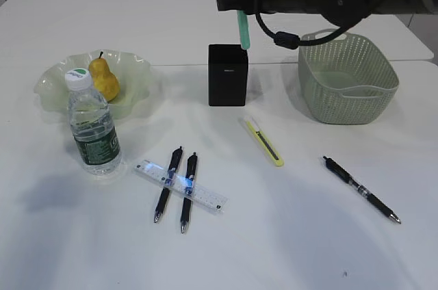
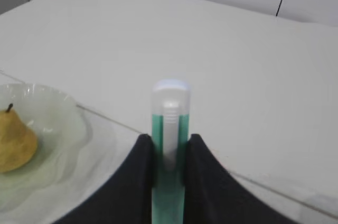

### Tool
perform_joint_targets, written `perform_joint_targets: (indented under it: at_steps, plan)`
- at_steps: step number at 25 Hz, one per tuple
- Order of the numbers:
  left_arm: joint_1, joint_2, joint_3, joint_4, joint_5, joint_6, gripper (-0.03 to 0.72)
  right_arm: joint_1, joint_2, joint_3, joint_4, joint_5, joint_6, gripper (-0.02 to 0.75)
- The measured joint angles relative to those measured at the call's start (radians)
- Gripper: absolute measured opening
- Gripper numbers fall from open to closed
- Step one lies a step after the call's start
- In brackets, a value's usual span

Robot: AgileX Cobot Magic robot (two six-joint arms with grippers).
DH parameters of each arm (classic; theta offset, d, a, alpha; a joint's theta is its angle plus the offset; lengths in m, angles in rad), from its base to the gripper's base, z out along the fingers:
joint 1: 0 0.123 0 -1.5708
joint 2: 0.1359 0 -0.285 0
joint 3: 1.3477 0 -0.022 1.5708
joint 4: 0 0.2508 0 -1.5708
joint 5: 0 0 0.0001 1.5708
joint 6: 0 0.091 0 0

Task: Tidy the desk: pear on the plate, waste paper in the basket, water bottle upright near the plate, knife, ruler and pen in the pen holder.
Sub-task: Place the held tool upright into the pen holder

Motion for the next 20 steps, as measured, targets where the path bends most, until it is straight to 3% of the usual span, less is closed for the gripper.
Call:
perform_joint_targets:
  at_steps: [8, 20]
  plan:
    - [0.0, 0.0, 0.0, 0.0, 0.0, 0.0, 0.519, -0.038, 0.142, -0.056, -0.014, -0.272, 0.0, 0.115]
    - [0.0, 0.0, 0.0, 0.0, 0.0, 0.0, 0.519, -0.076, 0.307, -0.149, -0.02, -0.303, -0.001, 0.115]
